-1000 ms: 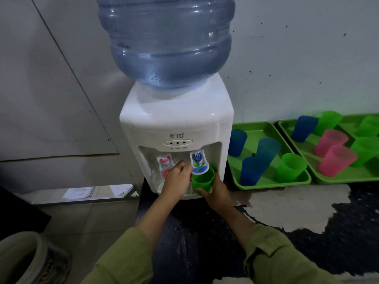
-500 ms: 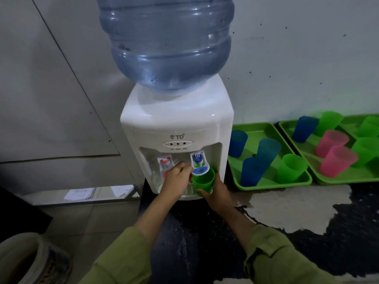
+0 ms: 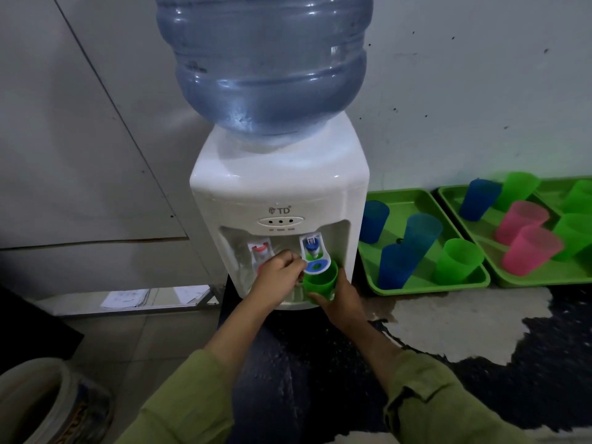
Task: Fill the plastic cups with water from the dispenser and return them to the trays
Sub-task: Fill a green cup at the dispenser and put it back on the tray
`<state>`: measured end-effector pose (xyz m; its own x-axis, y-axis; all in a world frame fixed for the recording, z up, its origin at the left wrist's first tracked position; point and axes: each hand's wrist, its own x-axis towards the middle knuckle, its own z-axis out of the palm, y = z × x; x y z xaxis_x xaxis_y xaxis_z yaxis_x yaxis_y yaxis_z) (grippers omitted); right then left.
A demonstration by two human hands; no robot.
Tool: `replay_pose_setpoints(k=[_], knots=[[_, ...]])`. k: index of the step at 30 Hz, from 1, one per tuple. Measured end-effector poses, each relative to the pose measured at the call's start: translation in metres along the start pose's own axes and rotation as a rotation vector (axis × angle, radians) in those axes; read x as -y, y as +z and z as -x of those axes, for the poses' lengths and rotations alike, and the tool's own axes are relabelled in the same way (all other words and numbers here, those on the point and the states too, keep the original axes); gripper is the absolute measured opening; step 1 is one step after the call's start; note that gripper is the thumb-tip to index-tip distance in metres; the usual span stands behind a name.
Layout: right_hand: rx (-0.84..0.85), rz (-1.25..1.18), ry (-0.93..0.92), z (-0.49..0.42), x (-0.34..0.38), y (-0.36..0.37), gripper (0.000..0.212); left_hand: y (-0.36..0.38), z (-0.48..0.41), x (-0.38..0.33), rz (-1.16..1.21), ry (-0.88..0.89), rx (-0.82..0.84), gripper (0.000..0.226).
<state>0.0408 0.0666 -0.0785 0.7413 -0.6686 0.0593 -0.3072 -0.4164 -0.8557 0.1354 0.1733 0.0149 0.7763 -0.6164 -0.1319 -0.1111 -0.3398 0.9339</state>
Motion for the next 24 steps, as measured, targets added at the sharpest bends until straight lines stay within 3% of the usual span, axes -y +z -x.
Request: replay_pose_setpoints(k=[6, 15, 20, 24], knots=[[-0.011, -0.064, 0.017, 0.002, 0.003, 0.000, 0.072, 0.001, -0.005, 0.009, -0.208, 0.037, 0.026, 0.022], [-0.032, -0.136, 0.038, 0.010, 0.002, 0.004, 0.069, 0.016, -0.019, 0.012, -0.620, 0.011, -0.127, 0.013], [-0.040, -0.141, 0.049, 0.015, 0.001, 0.003, 0.068, 0.021, -0.017, 0.015, -0.572, 0.041, -0.212, 0.011], [-0.037, -0.135, 0.073, 0.020, -0.003, 0.000, 0.065, 0.022, 0.000, 0.026, -0.341, 0.162, -0.294, 0.012]])
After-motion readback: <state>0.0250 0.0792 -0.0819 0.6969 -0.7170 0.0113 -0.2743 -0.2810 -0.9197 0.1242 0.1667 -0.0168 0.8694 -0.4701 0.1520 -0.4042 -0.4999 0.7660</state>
